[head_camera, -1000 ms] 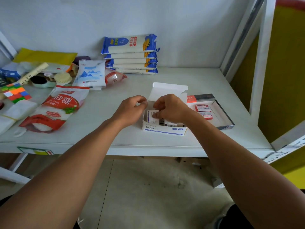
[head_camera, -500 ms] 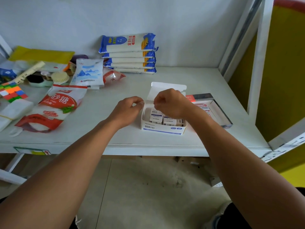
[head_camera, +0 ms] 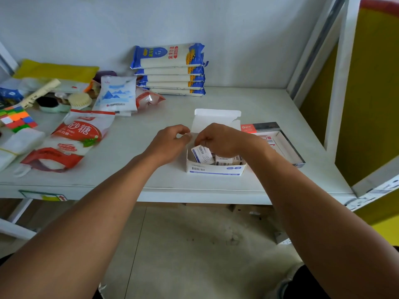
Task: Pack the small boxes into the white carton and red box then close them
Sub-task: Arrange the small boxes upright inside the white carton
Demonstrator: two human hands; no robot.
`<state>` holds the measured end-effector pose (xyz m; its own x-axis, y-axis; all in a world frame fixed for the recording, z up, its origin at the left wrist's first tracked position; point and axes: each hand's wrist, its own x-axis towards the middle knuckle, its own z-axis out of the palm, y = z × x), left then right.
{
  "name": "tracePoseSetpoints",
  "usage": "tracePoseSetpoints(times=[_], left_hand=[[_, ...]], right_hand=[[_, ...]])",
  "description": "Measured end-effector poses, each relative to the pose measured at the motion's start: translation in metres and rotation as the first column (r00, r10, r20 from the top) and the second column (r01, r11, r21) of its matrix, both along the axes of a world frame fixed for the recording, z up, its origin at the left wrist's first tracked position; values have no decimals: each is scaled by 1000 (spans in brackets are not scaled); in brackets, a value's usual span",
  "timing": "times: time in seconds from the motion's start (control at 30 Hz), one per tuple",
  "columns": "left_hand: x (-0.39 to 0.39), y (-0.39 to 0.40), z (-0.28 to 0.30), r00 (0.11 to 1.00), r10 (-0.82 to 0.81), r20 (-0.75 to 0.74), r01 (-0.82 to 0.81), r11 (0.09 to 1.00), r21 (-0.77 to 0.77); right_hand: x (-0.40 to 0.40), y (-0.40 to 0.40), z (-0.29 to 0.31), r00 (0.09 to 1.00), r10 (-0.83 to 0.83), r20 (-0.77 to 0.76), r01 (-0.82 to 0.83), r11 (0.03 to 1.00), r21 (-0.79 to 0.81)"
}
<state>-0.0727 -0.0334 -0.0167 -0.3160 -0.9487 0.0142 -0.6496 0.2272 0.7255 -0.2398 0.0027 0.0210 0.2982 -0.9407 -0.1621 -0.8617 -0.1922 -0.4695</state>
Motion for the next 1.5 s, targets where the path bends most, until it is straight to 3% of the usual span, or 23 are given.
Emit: tracePoseSetpoints(times=[0.17,0.33,0.53,0.67,0.83,0.93,1.17,1.3,1.4,1.5], left_hand=[[-1,1,-3,999,27,32,-27,1000,15],[3,0,-5,999,8,38,-8,1000,2],[-3,1,-3,999,12,31,-12,1000,-4],[-3,2,-2,999,15,39,-15,1000,0],[-3,2,-4,999,19,30,-19,1000,2],[-6,2,-5,999,10,31,-10,1000,-3],[-7,0,-6,999,-3,33,4,1000,-11],[-5,-1,-7,1000,-2,12,3,1000,-9],[-5,-2,-8,1000,-4,8,4,1000,-8],[-4,-2,-8,1000,-4,4,4,1000,-7]], right_hand=[[12,0,-5,997,71,-2,-71,997,16],[2,2,-2,993,-118,-7,114,971,-209],[-6,4,-5,995,-95,-6,94,995,-42],[-4,0,-9,988,-86,-132,77,995,-71],[-5,5,-10,904,-300,-305,222,938,-265],[-2,2,-13,916,-275,-294,235,958,-162],[-2,-7,-21,936,-353,15,353,935,-41],[-6,0,-5,971,-239,-16,239,966,95],[-4,2,-6,983,-164,-81,173,978,118],[-5,2,-9,992,-117,-45,123,983,139]])
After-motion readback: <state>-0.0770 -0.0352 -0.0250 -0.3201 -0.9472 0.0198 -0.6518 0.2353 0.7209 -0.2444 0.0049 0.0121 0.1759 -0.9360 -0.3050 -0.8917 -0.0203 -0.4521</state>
